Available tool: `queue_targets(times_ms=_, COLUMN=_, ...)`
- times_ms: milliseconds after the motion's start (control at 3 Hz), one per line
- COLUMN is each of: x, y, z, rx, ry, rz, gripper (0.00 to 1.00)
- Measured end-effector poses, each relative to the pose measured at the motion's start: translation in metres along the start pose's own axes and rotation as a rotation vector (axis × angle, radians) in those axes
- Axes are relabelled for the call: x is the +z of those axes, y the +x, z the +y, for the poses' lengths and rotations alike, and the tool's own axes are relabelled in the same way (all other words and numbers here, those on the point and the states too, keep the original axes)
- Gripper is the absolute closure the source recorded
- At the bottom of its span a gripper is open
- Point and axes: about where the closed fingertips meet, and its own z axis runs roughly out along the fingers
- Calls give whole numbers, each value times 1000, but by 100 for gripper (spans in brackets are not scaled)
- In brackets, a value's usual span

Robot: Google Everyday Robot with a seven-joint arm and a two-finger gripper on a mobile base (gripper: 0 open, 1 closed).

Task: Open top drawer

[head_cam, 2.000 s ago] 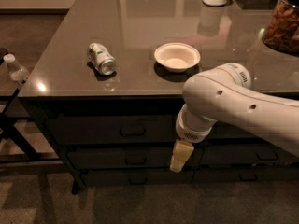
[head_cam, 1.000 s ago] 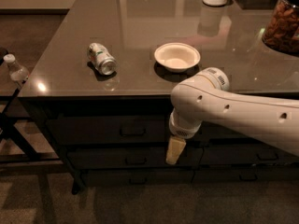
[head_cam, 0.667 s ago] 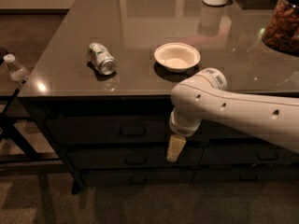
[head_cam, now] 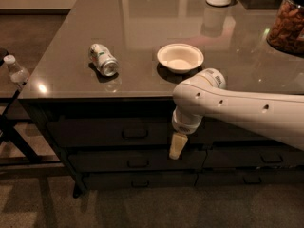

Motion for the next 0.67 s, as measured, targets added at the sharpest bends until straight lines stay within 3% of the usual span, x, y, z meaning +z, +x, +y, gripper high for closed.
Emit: queue_targets(times_ms=667, x=20, y=1, z=9, rx=-20, ry=-49, rz=11, gripper=0)
